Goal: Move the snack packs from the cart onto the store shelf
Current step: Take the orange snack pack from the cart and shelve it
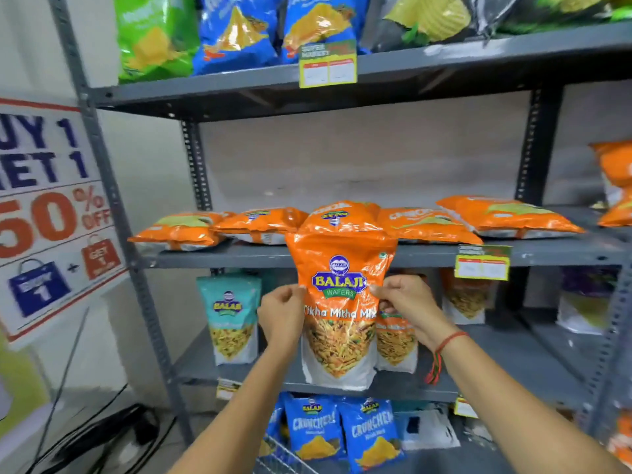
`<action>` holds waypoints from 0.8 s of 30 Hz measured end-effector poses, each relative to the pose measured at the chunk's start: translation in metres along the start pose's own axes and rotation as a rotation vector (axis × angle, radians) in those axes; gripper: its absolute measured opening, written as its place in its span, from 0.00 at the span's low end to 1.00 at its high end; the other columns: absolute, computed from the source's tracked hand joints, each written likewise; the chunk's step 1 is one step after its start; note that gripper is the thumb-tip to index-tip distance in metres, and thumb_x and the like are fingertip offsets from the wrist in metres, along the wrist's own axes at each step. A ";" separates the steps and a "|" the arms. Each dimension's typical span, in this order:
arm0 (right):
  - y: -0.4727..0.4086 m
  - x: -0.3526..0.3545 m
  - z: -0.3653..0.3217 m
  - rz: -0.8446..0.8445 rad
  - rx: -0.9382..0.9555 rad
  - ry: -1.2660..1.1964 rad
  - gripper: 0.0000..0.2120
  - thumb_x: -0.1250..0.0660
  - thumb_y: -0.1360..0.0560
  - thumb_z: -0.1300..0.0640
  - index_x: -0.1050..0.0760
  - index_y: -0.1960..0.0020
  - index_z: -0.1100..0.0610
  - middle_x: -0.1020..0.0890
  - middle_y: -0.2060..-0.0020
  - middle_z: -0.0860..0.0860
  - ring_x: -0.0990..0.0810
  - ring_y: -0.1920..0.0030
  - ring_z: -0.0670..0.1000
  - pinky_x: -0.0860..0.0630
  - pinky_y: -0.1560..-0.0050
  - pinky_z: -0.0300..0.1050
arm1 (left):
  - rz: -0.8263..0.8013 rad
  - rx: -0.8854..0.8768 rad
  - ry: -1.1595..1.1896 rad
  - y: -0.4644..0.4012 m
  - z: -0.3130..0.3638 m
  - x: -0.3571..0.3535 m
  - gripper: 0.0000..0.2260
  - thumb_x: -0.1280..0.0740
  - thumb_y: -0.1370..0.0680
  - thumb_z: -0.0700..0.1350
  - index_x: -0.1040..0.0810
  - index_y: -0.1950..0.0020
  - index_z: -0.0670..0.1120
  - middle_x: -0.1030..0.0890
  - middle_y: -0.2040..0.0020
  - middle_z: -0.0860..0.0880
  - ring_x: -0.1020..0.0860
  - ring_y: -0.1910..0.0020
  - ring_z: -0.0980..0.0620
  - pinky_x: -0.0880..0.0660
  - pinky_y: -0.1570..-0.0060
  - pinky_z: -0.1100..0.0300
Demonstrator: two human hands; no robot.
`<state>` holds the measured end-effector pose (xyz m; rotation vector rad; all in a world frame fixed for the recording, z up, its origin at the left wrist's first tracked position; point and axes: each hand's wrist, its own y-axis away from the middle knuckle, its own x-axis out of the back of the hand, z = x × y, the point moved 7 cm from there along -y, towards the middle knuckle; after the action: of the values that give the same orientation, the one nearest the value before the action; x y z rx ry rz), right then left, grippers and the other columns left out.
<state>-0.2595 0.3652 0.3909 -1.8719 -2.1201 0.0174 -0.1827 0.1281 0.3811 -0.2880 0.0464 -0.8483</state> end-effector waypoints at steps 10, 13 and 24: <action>0.005 0.133 0.134 0.271 -0.260 0.125 0.13 0.27 0.30 0.57 0.22 0.66 0.67 0.20 0.72 0.53 0.24 0.71 0.48 0.30 0.66 0.43 | -0.260 0.067 -0.133 0.048 -0.074 -0.172 0.12 0.32 0.26 0.45 0.20 0.70 0.50 0.18 0.69 0.48 0.21 0.64 0.48 0.30 0.62 0.59; -0.005 0.181 0.165 0.340 -0.289 0.166 0.14 0.27 0.31 0.57 0.22 0.66 0.67 0.20 0.73 0.54 0.24 0.72 0.49 0.29 0.65 0.45 | -0.320 0.100 -0.191 0.063 -0.086 -0.231 0.09 0.33 0.25 0.46 0.16 0.63 0.46 0.16 0.63 0.46 0.23 0.64 0.48 0.33 0.64 0.60; -0.082 0.305 0.249 0.459 -0.337 0.144 0.09 0.27 0.30 0.56 0.17 0.68 0.52 0.14 0.71 0.49 0.14 0.67 0.49 0.16 0.60 0.48 | -0.425 0.107 -0.213 0.069 -0.108 -0.410 0.10 0.34 0.24 0.48 0.15 0.60 0.47 0.13 0.60 0.50 0.19 0.61 0.52 0.27 0.63 0.59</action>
<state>-0.4281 0.6978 0.2392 -2.4341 -1.6358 -0.3817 -0.4204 0.4513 0.2284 -0.2907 -0.2662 -1.2327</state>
